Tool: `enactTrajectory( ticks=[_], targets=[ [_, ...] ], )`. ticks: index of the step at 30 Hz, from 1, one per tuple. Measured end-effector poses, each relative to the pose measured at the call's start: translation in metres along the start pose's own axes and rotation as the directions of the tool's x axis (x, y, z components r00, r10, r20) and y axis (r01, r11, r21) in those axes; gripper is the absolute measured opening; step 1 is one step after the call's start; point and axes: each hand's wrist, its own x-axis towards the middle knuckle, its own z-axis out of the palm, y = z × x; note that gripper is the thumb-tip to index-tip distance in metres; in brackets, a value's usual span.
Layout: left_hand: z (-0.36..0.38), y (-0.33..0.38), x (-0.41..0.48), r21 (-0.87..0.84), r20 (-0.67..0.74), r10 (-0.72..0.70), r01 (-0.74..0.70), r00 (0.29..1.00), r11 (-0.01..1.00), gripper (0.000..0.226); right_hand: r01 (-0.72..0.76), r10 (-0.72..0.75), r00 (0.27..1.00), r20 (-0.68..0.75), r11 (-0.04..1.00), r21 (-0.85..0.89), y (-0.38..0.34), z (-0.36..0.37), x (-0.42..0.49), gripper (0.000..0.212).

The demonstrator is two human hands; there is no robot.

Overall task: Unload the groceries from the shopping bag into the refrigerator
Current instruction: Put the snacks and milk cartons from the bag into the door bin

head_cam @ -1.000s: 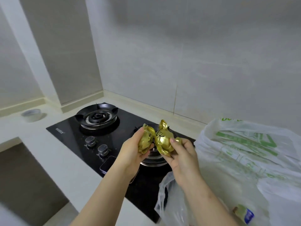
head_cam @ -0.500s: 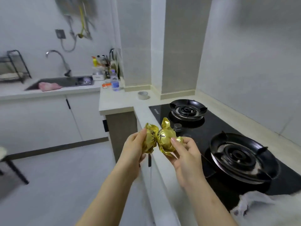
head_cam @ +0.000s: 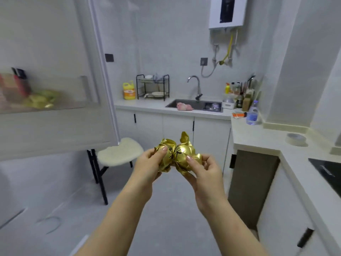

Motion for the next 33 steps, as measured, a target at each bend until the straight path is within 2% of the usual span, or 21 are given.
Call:
enactTrajectory(
  ticks=[5,10,16,21,24,28,33],
  targets=[
    [-0.111,0.029,0.026,-0.006,-0.182,0.091,-0.093,0.979,0.996,0.025,-0.023,0.014,0.985,0.175,0.999,0.049,0.033,0.116,0.012,0.015],
    [-0.189,0.055,0.031,0.001,-0.298,0.178,-0.186,0.938,0.983,0.026,-0.006,-0.012,0.943,0.332,0.998,0.055,0.051,0.199,0.016,0.037],
    [-0.244,0.093,0.035,0.035,-0.415,0.273,-0.285,0.868,0.958,0.037,0.075,-0.094,0.868,0.487,0.995,0.059,0.052,0.272,0.018,0.039],
    [-0.262,0.123,0.046,0.089,-0.452,0.339,-0.336,0.825,0.937,0.033,0.151,-0.165,0.823,0.543,0.986,0.072,0.043,0.31,0.033,0.035],
    [-0.265,0.147,0.062,0.139,-0.458,0.41,-0.392,0.788,0.909,0.035,0.226,-0.247,0.792,0.558,0.968,0.108,0.027,0.329,0.051,0.034],
    [-0.264,0.183,0.092,0.213,-0.462,0.498,-0.454,0.734,0.865,0.031,0.402,-0.394,0.737,0.549,0.909,0.113,-0.002,0.353,0.084,0.034],
    [-0.262,0.218,0.133,0.313,-0.438,0.561,-0.466,0.702,0.828,0.03,0.612,-0.516,0.66,0.547,0.791,0.007,-0.026,0.378,0.134,0.033]
  ],
)
